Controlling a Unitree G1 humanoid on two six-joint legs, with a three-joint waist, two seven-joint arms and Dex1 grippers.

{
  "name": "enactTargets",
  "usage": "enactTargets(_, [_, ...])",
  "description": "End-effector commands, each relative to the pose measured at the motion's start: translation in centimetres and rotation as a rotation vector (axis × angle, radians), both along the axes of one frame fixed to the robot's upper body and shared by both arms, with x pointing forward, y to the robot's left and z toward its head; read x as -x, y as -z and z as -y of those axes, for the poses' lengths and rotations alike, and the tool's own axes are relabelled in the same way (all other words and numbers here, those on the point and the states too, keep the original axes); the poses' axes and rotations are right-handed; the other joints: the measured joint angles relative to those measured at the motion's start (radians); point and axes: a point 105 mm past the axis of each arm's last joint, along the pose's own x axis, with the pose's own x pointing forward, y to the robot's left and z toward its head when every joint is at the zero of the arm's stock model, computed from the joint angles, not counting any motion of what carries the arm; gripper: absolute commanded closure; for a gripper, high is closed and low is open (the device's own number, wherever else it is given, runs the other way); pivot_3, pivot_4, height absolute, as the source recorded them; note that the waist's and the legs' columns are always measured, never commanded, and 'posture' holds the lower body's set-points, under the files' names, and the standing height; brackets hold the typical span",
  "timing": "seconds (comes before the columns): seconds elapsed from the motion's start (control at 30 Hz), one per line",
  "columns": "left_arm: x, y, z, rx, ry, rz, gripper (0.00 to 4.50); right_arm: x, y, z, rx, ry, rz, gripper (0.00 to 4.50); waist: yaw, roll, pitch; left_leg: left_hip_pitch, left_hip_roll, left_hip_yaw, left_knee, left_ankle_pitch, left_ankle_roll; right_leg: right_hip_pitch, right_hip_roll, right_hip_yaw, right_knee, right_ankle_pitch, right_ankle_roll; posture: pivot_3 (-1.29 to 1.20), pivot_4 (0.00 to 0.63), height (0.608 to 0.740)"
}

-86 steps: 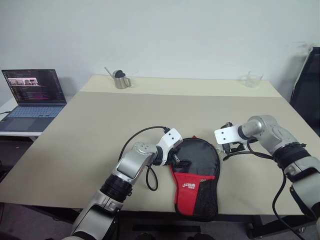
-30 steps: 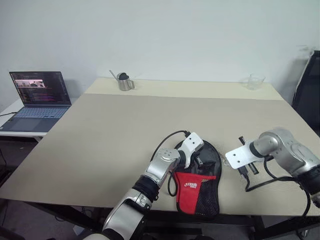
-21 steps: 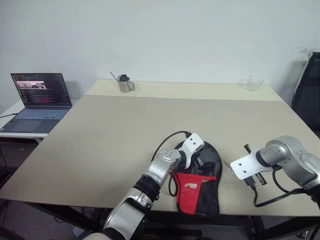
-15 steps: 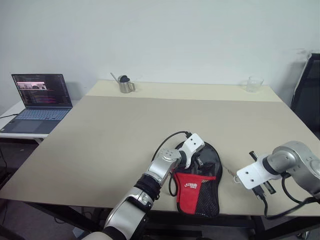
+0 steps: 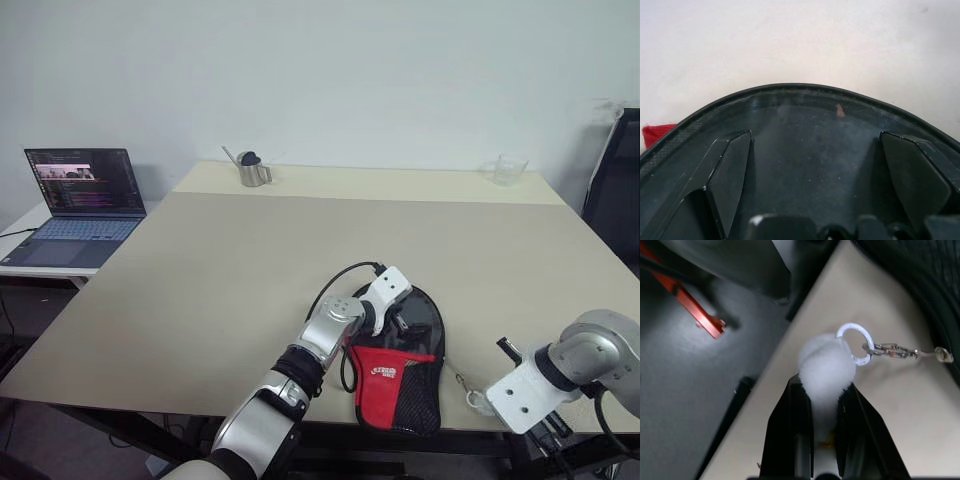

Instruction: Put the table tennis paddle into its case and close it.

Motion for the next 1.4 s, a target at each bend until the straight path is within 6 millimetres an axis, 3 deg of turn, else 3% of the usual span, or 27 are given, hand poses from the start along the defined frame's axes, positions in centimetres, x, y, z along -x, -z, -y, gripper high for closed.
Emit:
enactTargets(0.03, [0.7, 4.6, -2.0, -0.128, -0.047, -0.121, 0.0, 1.9, 0.2, -0.4, 0.02, -0.056, -0.081, 4.34, 0.001, 0.001, -0.001, 0.0, 0.0, 0.0, 0.0, 0.0, 0.0, 0.0, 0.0, 0.0, -0.001, 0.0, 0.0, 0.0, 0.15, 0.74])
enactTargets(0.57, [0.9, 4.9, -2.7, -0.166, -0.019, -0.128, 0.0, 6.1, 0.7, -2.6, -0.02, -0.207, -0.256, 4.35, -0.001, -0.001, -0.003, -0.002, 0.002, 0.0, -0.001, -0.004, 0.002, 0.002, 0.0, -0.002, -0.007, -0.001, 0.001, 0.0, 0.15, 0.74])
enactTargets(0.87, [1.4, 5.5, -3.4, -0.185, -0.013, -0.145, 0.0, 7.2, 1.0, -3.7, -0.059, -0.229, -0.298, 4.35, -0.003, 0.0, -0.005, -0.002, 0.003, 0.0, -0.002, -0.006, 0.001, 0.002, 0.0, -0.002, -0.008, -0.001, 0.001, 0.0, 0.15, 0.74])
enactTargets(1.37, [2.3, 6.2, -3.9, -0.191, -0.024, -0.179, 0.0, 9.3, 1.0, -2.4, -0.045, -0.228, -0.315, 4.35, 0.0, -0.002, -0.019, -0.001, 0.004, 0.002, -0.002, -0.015, 0.007, 0.003, 0.001, 0.001, -0.008, -0.013, 0.001, 0.0, 0.15, 0.74])
enactTargets(1.4, [2.4, 6.2, -4.0, -0.193, -0.024, -0.179, 0.0, 9.1, 1.0, -2.2, -0.04, -0.218, -0.291, 4.0, 0.0, -0.003, -0.02, -0.001, 0.004, 0.002, -0.002, -0.016, 0.007, 0.005, 0.001, 0.002, -0.008, -0.014, 0.001, 0.0, 0.15, 0.74])
